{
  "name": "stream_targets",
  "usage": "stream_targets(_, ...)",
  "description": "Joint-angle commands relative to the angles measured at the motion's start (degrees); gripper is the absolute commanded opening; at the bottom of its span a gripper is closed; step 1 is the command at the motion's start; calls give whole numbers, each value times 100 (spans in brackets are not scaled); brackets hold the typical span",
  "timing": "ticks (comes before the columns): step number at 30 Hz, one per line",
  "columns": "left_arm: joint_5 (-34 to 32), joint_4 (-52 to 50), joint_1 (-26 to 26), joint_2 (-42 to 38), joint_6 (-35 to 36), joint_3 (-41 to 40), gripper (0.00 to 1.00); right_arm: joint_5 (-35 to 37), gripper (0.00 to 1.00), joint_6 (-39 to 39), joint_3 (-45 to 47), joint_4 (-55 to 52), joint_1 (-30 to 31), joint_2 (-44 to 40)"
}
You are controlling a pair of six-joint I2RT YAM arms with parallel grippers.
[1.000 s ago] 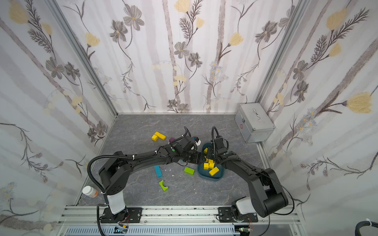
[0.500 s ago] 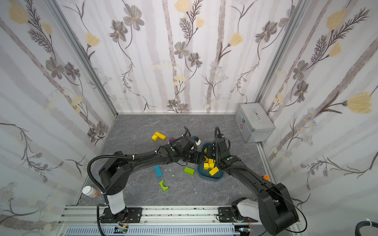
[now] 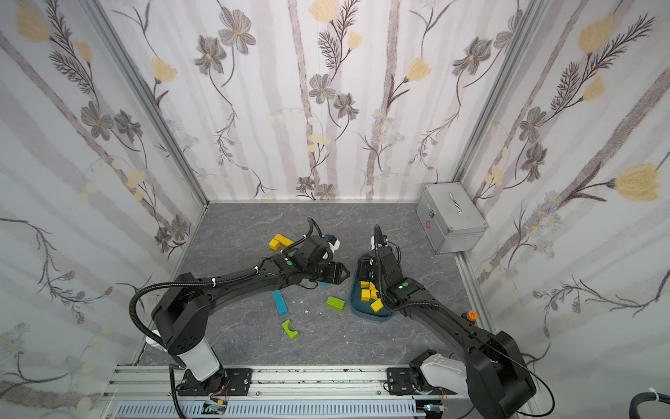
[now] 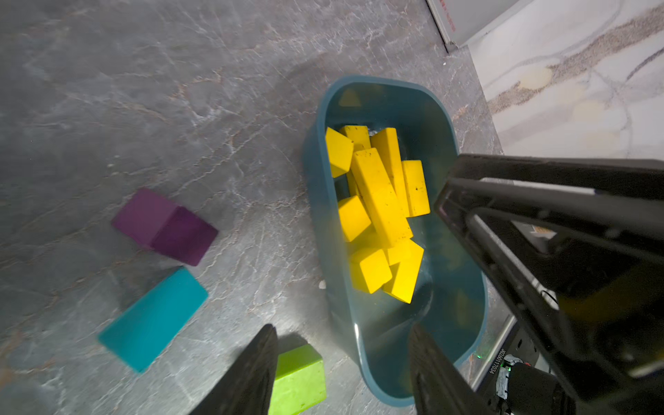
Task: Pick out the yellow building blocks
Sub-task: Pick up the building block from the center of the board.
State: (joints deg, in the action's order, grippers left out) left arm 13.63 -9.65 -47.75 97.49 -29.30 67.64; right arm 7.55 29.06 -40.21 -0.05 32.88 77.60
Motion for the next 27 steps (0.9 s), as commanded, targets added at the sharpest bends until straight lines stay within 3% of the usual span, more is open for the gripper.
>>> stream_targets(1,-209,-140,164,-267,164,-234,59,-116,37,-170,-202,509,157,180)
stream_targets(19,-960,-679,1229,-2233,561,-1819,61,-903,38,-533,-2211,543,1114,2366)
stream_targets(27,-954,-448,2062,-2479,339,-2420,61,-1260,39,-490,-2764,455,1515,2868)
